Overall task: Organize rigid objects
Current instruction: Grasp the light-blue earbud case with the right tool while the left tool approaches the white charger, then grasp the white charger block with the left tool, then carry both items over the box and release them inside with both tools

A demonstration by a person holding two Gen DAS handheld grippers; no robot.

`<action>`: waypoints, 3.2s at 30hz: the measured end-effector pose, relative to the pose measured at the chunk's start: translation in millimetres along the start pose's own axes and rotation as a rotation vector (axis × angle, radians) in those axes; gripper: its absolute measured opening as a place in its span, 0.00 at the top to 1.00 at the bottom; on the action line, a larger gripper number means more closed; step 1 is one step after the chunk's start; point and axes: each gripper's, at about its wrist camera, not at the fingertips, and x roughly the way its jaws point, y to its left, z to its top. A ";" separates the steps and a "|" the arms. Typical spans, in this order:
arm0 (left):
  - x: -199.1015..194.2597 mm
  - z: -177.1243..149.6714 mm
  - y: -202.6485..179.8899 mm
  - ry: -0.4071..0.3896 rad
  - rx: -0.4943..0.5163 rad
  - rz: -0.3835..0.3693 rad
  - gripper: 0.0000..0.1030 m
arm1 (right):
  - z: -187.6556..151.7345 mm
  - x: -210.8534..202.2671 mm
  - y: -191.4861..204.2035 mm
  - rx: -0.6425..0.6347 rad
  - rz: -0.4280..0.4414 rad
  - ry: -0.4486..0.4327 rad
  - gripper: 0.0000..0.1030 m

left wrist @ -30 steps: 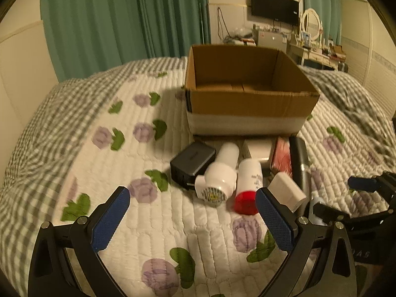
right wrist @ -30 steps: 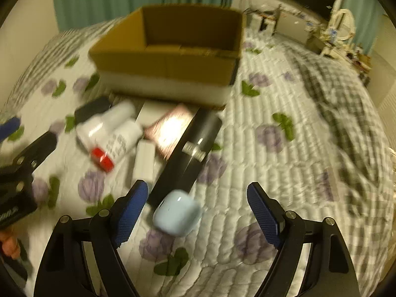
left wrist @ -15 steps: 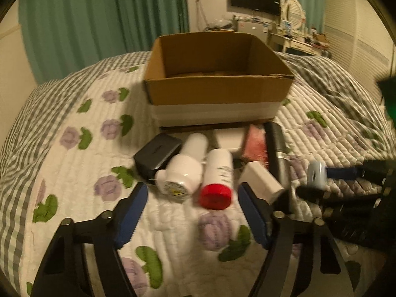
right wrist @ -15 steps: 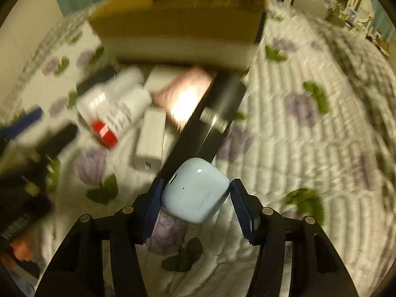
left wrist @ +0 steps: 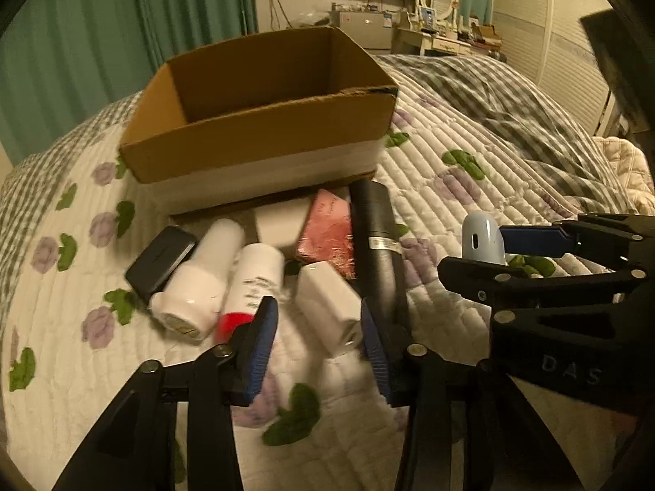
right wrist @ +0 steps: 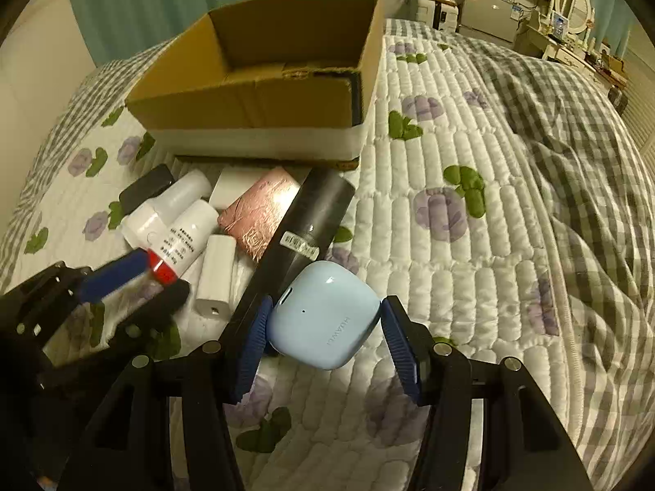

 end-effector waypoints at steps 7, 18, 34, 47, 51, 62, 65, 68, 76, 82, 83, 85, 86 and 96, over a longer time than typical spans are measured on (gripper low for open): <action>29.7 1.6 -11.7 0.058 -0.012 0.022 0.48 | 0.1 -4.0 -17.9 0.053 -0.030 -0.009 0.47; 17.3 1.7 -2.7 0.024 -0.045 0.050 0.77 | -1.4 -3.1 -17.1 0.053 -0.028 -0.015 0.47; -104.0 33.2 19.9 -0.231 -0.045 0.072 0.78 | 11.5 -97.8 16.0 -0.032 -0.106 -0.210 0.47; -151.3 114.6 67.7 -0.388 -0.056 0.111 0.78 | 89.9 -159.3 55.5 -0.121 -0.071 -0.380 0.47; -130.4 148.3 80.8 -0.397 -0.045 0.133 0.78 | 128.2 -147.8 58.5 -0.129 -0.067 -0.392 0.47; -5.3 172.7 96.6 -0.227 -0.072 0.085 0.78 | 188.9 -61.7 42.1 -0.113 -0.060 -0.305 0.47; 18.3 167.6 93.1 -0.198 -0.050 0.102 0.78 | 191.2 -35.7 35.8 -0.116 -0.059 -0.273 0.47; 35.5 161.6 92.1 -0.174 -0.045 0.101 0.77 | 189.9 -13.9 28.6 -0.107 -0.055 -0.245 0.47; 39.3 163.9 95.0 -0.167 -0.072 0.120 0.72 | 184.4 5.0 19.0 -0.095 -0.049 -0.215 0.47; 18.6 166.6 113.8 -0.209 -0.096 0.157 0.60 | 191.3 9.6 24.5 -0.102 -0.058 -0.209 0.47; 17.1 166.3 116.5 -0.211 -0.100 0.160 0.60 | 191.6 12.6 25.6 -0.104 -0.059 -0.204 0.47; 14.1 163.3 122.5 -0.217 -0.105 0.167 0.60 | 192.2 20.9 29.3 -0.109 -0.061 -0.189 0.47; 13.6 162.1 124.3 -0.217 -0.107 0.172 0.60 | 192.3 24.9 31.1 -0.113 -0.060 -0.182 0.47; -14.8 143.4 121.9 -0.238 -0.113 0.163 0.54 | 181.5 7.4 41.2 -0.104 -0.083 -0.234 0.27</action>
